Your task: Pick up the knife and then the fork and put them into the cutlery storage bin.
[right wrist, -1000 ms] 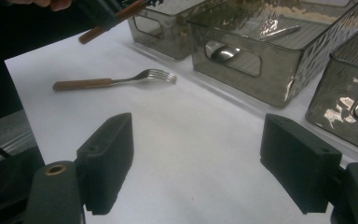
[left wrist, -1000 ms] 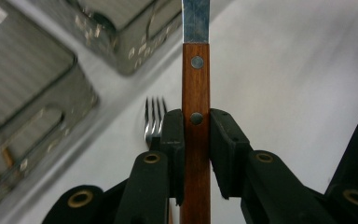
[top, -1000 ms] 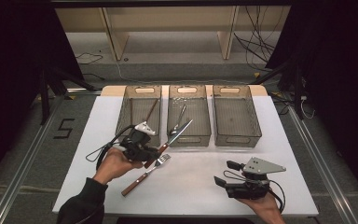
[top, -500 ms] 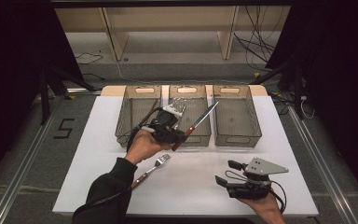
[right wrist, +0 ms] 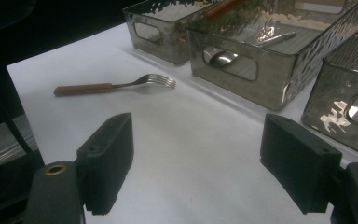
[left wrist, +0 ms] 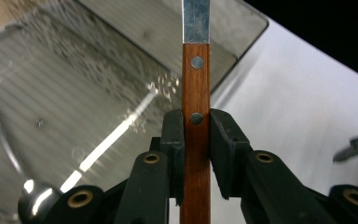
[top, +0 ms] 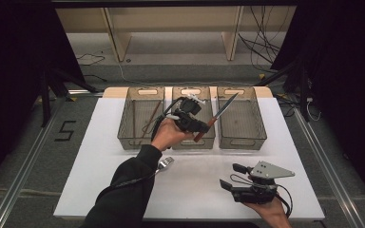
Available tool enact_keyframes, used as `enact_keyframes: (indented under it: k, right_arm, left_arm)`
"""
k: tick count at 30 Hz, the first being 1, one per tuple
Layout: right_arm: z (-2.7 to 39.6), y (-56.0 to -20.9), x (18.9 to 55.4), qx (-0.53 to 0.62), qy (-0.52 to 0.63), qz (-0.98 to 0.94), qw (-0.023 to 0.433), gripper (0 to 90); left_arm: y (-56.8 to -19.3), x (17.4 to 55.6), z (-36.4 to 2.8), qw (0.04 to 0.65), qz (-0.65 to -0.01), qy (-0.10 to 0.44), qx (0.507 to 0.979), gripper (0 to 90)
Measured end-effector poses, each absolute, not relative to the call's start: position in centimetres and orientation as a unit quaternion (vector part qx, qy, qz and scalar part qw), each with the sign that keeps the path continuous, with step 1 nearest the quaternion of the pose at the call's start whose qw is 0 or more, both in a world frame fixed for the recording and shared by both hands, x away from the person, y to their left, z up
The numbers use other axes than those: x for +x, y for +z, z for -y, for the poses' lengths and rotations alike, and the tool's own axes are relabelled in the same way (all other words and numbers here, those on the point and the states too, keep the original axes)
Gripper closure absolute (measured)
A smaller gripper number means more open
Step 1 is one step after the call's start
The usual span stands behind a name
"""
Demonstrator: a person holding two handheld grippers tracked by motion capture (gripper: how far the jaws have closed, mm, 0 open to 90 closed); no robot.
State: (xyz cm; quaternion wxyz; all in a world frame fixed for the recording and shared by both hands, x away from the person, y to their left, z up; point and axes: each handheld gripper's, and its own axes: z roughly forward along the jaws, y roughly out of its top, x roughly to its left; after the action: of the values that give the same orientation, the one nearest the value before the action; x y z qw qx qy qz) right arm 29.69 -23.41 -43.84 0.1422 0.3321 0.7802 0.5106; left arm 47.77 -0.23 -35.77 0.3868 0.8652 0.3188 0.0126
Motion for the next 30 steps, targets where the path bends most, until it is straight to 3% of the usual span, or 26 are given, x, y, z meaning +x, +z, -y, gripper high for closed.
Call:
enact_keyframes:
  k: [30]
  right_arm:
    - [23.6,-43.7,29.5,0.329,0.515,-0.779,0.14,26.4]
  left_arm:
    - [-37.1,52.1,7.5,0.408,-0.353,0.016,0.842,75.8]
